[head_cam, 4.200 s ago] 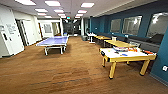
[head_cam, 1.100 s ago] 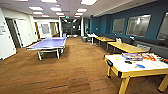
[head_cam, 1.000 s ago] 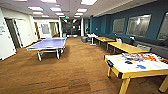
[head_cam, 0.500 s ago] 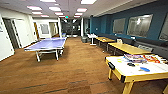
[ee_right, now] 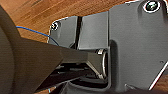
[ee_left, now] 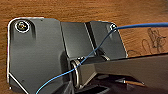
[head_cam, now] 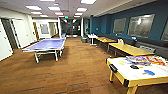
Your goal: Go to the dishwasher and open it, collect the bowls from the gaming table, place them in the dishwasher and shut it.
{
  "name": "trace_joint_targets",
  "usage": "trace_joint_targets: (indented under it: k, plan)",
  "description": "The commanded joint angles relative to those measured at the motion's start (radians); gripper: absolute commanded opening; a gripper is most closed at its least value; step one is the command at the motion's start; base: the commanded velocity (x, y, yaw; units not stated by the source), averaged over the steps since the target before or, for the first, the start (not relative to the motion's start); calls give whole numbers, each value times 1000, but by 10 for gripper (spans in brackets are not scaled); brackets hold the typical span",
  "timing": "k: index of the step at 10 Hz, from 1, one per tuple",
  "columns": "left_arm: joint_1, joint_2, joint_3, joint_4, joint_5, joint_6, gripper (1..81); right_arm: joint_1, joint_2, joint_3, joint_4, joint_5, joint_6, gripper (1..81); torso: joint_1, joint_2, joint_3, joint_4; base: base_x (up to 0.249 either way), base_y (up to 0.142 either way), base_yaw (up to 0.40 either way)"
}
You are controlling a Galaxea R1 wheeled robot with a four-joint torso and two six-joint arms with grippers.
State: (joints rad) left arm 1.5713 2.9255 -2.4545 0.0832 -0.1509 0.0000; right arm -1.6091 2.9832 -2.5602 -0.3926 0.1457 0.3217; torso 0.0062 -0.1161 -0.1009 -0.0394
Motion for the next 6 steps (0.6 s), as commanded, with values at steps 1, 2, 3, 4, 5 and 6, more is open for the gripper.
trace_joint_targets:
  k: [1,2,3,4,5,6]
  plan:
    - [-46,-3,11,13,48,6,811,44,3,8,-3,-38,-3,811,0,0,0,0,122,0,0]
    - [-47,-2,11,13,48,6,811,42,3,8,-2,-38,-3,811,1,1,0,0,92,0,0]
    - [-47,-2,11,13,48,6,811,42,3,8,-2,-38,-3,811,1,1,0,0,69,0,0]
    - [-47,-2,11,13,48,6,811,42,3,8,0,-38,-3,811,0,1,0,0,0,0,0]
    - [-47,-2,11,12,48,6,811,42,3,8,0,-38,-3,811,1,1,0,0,0,0,0]
    - [-47,-2,11,13,50,5,811,42,3,8,0,-38,-3,811,1,1,0,0,0,0,0]
